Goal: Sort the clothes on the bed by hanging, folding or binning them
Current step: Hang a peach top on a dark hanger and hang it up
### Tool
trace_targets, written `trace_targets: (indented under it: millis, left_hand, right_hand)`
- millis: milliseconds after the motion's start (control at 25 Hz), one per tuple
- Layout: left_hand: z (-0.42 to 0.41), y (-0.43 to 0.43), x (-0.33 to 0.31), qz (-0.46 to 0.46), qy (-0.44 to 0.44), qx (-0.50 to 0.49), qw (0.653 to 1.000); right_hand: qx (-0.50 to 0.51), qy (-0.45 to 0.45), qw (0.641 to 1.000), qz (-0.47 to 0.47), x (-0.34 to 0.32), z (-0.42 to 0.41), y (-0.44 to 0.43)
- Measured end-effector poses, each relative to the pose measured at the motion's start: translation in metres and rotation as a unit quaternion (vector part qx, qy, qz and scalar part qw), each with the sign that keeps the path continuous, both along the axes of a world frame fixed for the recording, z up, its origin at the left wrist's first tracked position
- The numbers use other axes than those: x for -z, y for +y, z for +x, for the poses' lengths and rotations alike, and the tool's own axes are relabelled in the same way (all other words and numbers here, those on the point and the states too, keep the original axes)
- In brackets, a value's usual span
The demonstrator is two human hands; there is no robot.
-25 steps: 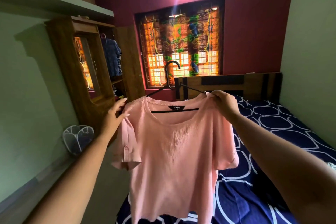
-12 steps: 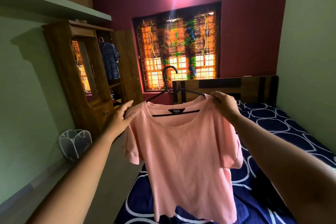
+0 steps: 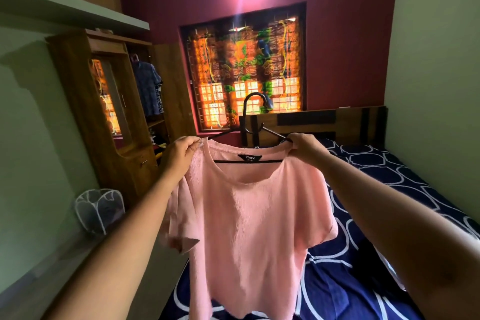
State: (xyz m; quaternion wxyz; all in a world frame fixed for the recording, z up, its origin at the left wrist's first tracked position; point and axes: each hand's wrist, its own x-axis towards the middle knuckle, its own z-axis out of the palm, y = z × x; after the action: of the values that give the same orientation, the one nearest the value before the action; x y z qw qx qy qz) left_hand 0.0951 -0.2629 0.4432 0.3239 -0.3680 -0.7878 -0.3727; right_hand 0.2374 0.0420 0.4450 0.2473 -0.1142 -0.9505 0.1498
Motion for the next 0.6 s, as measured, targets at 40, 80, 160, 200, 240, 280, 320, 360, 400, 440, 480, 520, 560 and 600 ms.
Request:
trace_targets:
  millis: [40,80,160,200,240,280,320,360,400,440,480,520,560,600]
  left_hand:
    - [-0.001,-0.001,0.000,-0.003,0.018,0.000,1.000]
    - [-0.001,-0.003,-0.001,-0.009,0.030,-0.001,1.000]
    - [0.001,-0.012,0.001,-0.041,0.082,-0.031,0.995]
    - [0.002,-0.018,0.006,-0.061,0.137,-0.073,0.986]
    - [0.003,-0.026,0.014,-0.080,0.194,-0.129,0.969]
    - [0.004,-0.035,0.024,-0.096,0.232,-0.183,0.951]
    - [0.008,-0.044,0.038,-0.113,0.239,-0.229,0.937]
    - [0.013,-0.051,0.055,-0.134,0.229,-0.263,0.928]
    - [0.017,-0.056,0.074,-0.162,0.210,-0.277,0.924]
    - [0.020,-0.058,0.091,-0.200,0.191,-0.266,0.923]
    - [0.023,-0.056,0.104,-0.247,0.183,-0.240,0.921]
    - [0.027,-0.051,0.110,-0.290,0.181,-0.212,0.915]
    - [0.031,-0.042,0.112,-0.322,0.184,-0.189,0.909]
    - [0.035,-0.032,0.111,-0.346,0.190,-0.173,0.903]
  right_hand:
    - [-0.015,0.015,1.000,-0.013,-0.002,0.000,0.001]
    - [-0.023,0.028,0.999,-0.019,-0.005,0.002,0.003]
    - [-0.023,0.054,0.998,-0.026,-0.013,0.006,0.006]
    - [-0.023,0.066,0.997,-0.030,-0.017,0.007,0.007]
    - [-0.021,0.075,0.996,-0.029,-0.022,0.010,0.008]
    - [-0.020,0.085,0.996,-0.022,-0.026,0.011,0.007]
    - [-0.016,0.091,0.996,-0.008,-0.030,0.013,0.005]
    - [-0.014,0.096,0.995,0.005,-0.033,0.013,0.002]
    - [-0.010,0.100,0.995,0.005,-0.036,0.012,-0.001]
    - [-0.011,0.103,0.995,-0.002,-0.038,0.011,-0.005]
    - [-0.010,0.100,0.995,-0.006,-0.039,0.009,-0.010]
    - [-0.010,0.097,0.995,-0.003,-0.039,0.008,-0.014]
    - [-0.009,0.094,0.996,0.003,-0.041,0.007,-0.019]
    - [-0.014,0.099,0.995,0.008,-0.043,0.006,-0.023]
